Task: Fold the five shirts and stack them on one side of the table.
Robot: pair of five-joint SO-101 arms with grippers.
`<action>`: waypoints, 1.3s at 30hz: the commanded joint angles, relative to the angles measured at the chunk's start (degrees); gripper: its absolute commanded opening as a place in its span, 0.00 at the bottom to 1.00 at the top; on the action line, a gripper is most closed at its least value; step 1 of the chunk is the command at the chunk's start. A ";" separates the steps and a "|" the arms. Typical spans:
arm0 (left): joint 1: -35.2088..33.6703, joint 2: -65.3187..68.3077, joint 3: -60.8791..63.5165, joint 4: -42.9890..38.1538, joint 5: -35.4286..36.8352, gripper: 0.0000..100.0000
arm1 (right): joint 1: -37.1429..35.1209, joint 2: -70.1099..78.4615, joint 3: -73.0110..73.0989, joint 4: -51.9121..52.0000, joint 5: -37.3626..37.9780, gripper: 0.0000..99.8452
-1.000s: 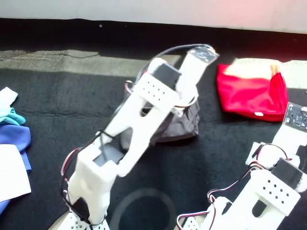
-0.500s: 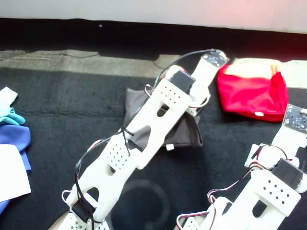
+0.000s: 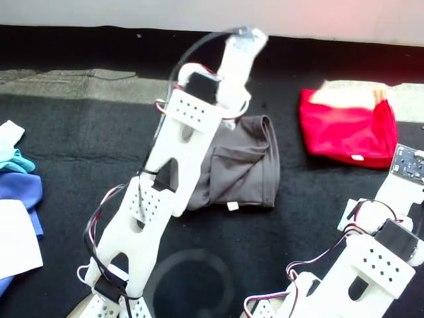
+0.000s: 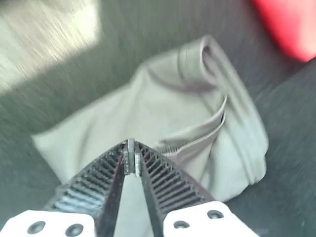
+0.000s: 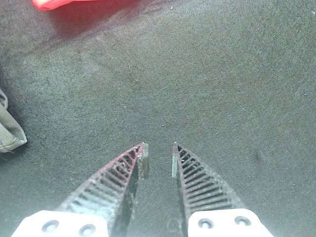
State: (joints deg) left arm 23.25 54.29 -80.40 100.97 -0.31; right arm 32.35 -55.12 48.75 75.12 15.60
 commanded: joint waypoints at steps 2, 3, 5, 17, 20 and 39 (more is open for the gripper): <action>1.98 -2.15 8.13 0.09 0.35 0.01 | 0.57 -1.01 -0.31 -0.31 0.62 0.09; 2.51 -2.15 9.36 0.09 0.35 0.01 | 0.57 -1.01 -0.31 -0.31 0.62 0.09; 3.65 -2.07 11.38 0.00 0.35 0.01 | 0.57 -1.01 -0.31 -0.31 0.62 0.09; 15.96 -3.21 15.16 0.18 0.44 0.01 | -3.12 -1.01 -0.57 -0.31 0.26 0.09; 15.25 -6.64 13.58 0.18 0.44 0.01 | -2.95 -1.01 -0.84 -0.31 0.26 0.09; 6.73 -6.02 22.73 -0.09 0.44 0.01 | -3.38 -1.01 -0.84 -0.40 0.26 0.09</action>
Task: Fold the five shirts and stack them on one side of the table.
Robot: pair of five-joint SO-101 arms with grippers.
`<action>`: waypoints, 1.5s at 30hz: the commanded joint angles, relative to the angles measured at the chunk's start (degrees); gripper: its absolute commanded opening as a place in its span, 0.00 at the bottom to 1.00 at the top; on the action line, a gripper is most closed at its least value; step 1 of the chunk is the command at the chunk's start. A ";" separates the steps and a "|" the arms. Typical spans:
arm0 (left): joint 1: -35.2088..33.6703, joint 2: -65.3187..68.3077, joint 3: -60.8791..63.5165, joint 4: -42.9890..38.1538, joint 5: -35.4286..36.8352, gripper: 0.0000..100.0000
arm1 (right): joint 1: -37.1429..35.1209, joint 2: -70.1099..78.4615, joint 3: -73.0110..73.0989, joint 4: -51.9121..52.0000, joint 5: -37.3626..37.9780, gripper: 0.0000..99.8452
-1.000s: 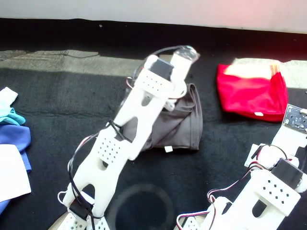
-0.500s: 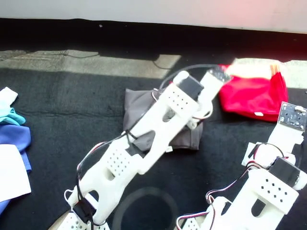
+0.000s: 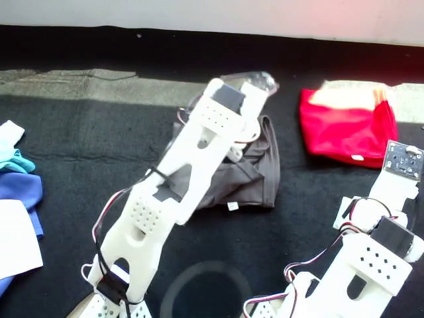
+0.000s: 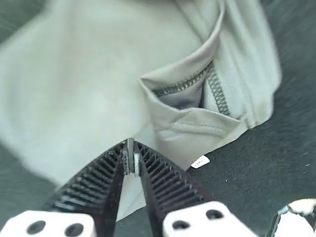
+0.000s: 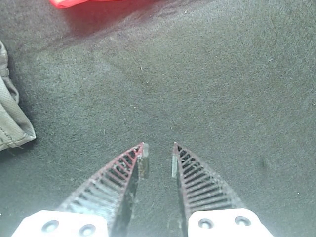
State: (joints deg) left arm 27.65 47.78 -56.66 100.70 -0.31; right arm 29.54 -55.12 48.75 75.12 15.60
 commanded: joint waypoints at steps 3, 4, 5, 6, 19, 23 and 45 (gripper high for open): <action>6.37 1.19 -3.47 0.18 0.44 0.01 | -0.48 -1.01 -0.75 -0.40 0.26 0.09; 7.96 1.27 -3.74 0.18 0.44 0.01 | -0.40 -1.01 -0.75 -0.40 0.26 0.09; 9.54 1.27 -3.74 0.18 0.44 0.01 | -0.22 -1.01 -0.75 -0.40 0.26 0.09; 11.03 1.36 -3.56 0.26 0.53 0.01 | -0.13 -1.01 -0.84 -0.40 0.26 0.09; 13.58 -8.66 -2.33 0.53 3.52 0.01 | -0.04 -1.01 -0.84 -0.22 0.26 0.09; 5.85 -13.32 -2.24 0.53 3.34 0.01 | -0.57 -1.01 -0.84 -0.40 0.18 0.09; -17.10 5.85 -2.68 -6.07 3.52 0.01 | -45.23 30.90 -17.45 -6.99 -2.99 0.03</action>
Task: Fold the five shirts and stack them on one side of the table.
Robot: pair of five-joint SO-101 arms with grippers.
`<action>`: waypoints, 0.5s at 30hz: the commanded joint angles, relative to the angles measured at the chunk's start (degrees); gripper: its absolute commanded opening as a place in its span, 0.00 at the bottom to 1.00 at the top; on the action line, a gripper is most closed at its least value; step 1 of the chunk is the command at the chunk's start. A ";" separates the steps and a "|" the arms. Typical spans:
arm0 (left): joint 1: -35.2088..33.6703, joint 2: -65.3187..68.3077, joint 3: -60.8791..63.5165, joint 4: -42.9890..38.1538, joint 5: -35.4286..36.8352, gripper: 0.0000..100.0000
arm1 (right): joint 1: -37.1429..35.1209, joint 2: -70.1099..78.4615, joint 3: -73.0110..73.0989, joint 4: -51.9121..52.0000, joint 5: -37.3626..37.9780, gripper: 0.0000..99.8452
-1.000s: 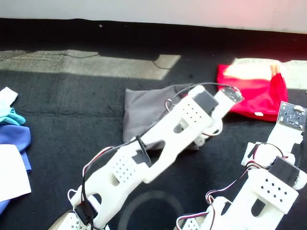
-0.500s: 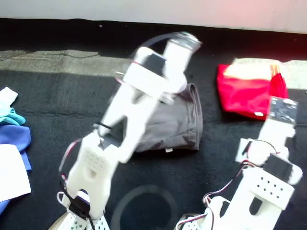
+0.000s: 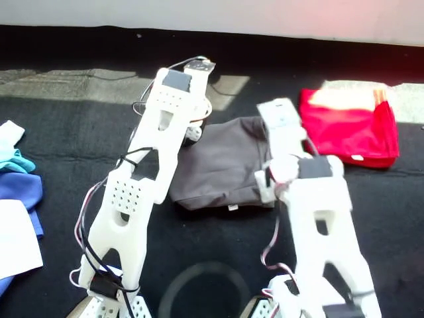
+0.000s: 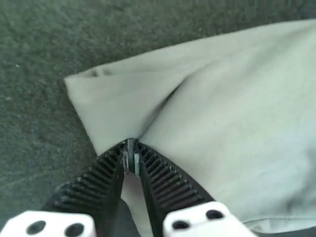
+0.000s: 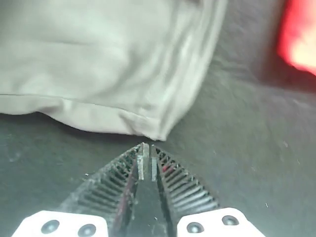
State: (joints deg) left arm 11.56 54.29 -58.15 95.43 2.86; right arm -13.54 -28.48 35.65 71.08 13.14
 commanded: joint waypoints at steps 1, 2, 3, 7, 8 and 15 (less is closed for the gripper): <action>-1.45 -0.66 -1.19 -0.97 0.35 0.01 | -2.24 5.76 -4.09 -4.53 -0.53 0.03; -2.07 -0.66 -1.19 -1.05 0.35 0.01 | -2.24 7.08 -3.47 -6.11 -0.53 0.03; -2.68 -0.66 -1.19 -1.14 0.35 0.01 | -2.24 8.13 -2.51 -7.25 -0.53 0.03; -5.23 -0.48 -0.75 -1.67 0.26 0.01 | -2.15 11.56 2.59 -11.38 -0.18 0.03; -5.41 -0.40 -0.75 -2.02 0.18 0.01 | -2.07 11.91 4.09 -12.35 -0.18 0.03; -5.41 -0.48 -1.10 -2.46 0.09 0.01 | -1.71 12.35 10.15 -12.70 -0.35 0.03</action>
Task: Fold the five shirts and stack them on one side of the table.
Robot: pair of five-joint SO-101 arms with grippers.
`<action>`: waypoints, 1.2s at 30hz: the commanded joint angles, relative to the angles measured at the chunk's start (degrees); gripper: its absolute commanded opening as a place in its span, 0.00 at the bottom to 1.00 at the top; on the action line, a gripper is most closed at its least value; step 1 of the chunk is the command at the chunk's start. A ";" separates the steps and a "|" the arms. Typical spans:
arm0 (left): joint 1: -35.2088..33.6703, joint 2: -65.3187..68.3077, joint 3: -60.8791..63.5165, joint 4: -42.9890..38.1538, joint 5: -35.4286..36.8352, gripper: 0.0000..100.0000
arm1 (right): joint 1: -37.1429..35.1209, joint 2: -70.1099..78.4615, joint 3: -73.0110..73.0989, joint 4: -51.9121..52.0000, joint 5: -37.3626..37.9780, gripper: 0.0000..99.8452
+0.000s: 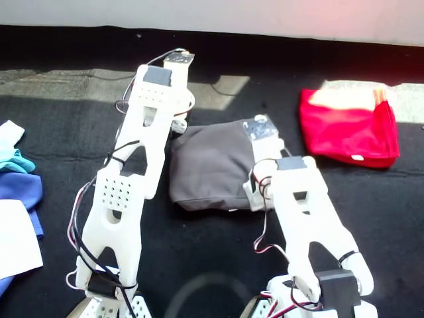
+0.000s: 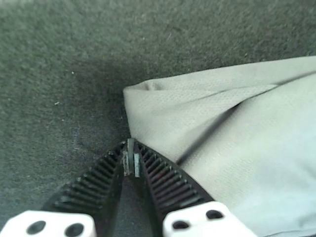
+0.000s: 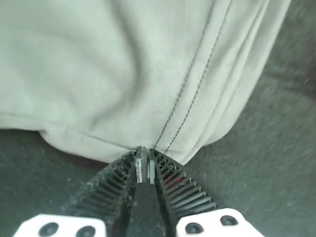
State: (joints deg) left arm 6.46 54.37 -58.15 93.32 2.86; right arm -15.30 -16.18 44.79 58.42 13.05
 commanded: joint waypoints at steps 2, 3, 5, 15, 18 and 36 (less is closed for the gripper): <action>-0.48 -1.01 -1.10 -0.09 0.18 0.01 | 0.84 -0.04 0.92 1.45 -0.35 0.03; -0.40 -1.10 -1.19 -0.09 0.18 0.01 | 1.19 -0.31 0.66 1.98 -0.44 0.03; -0.04 -1.10 -1.19 0.26 0.26 0.01 | 1.71 -2.33 -1.27 2.24 -0.44 0.03; 3.21 -1.01 -8.22 3.96 0.44 0.01 | 0.48 -11.91 -6.37 2.59 -6.33 0.03; 4.18 -0.48 -10.86 3.87 0.44 0.01 | 0.48 -8.75 -5.85 0.13 -6.51 0.03; -2.95 7.08 -8.04 -6.33 0.09 0.01 | 4.18 10.07 -6.02 -9.19 -6.15 0.03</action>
State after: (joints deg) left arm 5.85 62.11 -65.80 88.22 2.95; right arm -13.36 -6.33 40.92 49.89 6.99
